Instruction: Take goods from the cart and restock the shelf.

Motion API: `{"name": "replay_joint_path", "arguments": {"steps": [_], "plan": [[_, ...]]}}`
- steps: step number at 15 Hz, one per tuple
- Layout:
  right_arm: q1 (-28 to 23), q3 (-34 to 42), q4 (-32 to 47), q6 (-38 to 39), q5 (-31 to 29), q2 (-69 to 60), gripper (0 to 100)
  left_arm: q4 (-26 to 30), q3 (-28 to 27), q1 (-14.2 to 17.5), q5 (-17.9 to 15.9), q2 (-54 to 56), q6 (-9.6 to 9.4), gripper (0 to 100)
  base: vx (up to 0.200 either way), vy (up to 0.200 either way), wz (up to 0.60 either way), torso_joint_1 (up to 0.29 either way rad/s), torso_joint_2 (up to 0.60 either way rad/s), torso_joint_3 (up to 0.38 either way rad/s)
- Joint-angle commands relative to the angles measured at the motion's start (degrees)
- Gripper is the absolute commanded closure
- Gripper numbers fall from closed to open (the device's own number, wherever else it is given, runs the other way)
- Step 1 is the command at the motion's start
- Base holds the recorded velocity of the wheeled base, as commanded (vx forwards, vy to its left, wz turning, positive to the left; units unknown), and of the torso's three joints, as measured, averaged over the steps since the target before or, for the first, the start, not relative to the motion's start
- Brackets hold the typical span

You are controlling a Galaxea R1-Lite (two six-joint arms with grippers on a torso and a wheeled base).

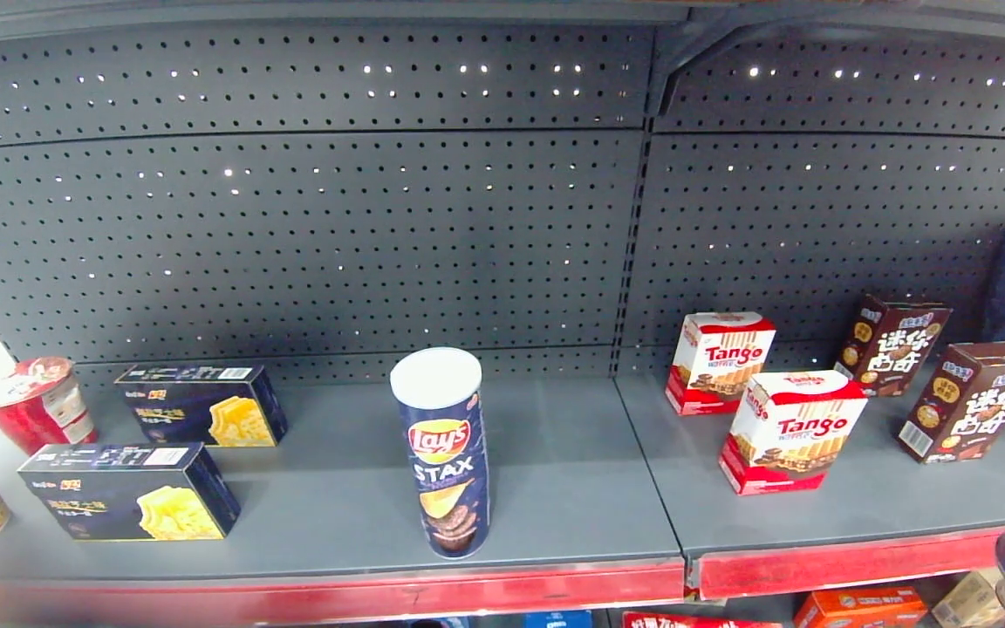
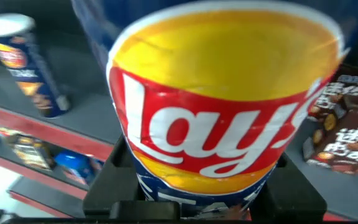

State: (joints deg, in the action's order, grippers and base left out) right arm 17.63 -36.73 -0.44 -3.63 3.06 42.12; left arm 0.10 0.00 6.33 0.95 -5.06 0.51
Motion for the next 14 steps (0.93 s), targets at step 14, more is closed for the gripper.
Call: {"name": "replay_joint_path", "arguments": {"steps": [14], "plan": [[5.5,-2.7,-4.4,2.5,5.2,11.1,100,0.0,0.0,0.0,0.0,-0.3,0.02,0,0.0,0.0,0.13,-0.001,0.0,0.0]]}}
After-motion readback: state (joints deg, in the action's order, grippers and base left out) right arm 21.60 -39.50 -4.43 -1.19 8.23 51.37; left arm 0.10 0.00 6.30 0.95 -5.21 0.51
